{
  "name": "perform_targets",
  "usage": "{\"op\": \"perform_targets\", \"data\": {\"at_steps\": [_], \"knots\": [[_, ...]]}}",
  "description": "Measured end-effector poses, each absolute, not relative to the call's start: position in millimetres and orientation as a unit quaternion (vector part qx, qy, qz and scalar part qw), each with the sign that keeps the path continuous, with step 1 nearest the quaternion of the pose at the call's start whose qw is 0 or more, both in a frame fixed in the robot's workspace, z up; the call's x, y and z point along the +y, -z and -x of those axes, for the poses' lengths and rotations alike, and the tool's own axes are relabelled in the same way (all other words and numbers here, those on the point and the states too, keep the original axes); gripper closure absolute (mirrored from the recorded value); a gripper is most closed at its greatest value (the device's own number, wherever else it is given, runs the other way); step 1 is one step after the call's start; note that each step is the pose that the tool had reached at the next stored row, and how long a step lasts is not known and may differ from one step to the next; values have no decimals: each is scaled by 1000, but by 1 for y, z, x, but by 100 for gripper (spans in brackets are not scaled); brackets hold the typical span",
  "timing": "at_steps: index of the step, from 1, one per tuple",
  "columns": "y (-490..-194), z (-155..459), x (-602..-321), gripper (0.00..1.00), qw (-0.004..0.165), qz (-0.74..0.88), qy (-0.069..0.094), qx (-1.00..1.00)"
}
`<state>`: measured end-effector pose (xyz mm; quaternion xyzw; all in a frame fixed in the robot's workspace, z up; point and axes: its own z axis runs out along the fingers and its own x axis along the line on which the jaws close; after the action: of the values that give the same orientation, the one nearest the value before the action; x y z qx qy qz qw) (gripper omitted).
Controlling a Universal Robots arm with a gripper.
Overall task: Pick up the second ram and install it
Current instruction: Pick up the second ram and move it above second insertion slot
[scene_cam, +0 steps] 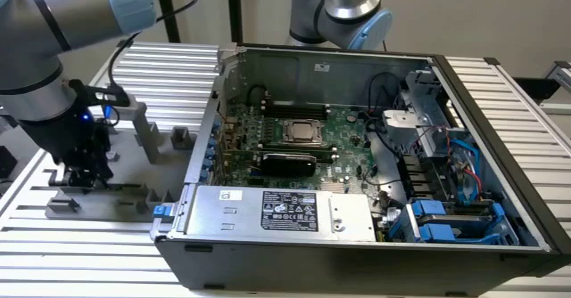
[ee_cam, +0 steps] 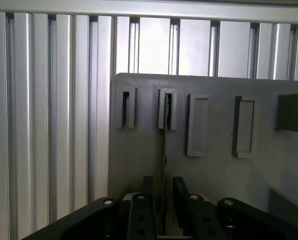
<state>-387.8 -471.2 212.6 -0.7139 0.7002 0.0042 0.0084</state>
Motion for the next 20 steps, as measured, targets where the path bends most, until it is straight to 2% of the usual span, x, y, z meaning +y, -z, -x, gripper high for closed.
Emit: {"op": "perform_targets", "data": {"at_steps": [20], "knots": [[-199, 390, -471, 0, 17, 711, -13, 703]]}}
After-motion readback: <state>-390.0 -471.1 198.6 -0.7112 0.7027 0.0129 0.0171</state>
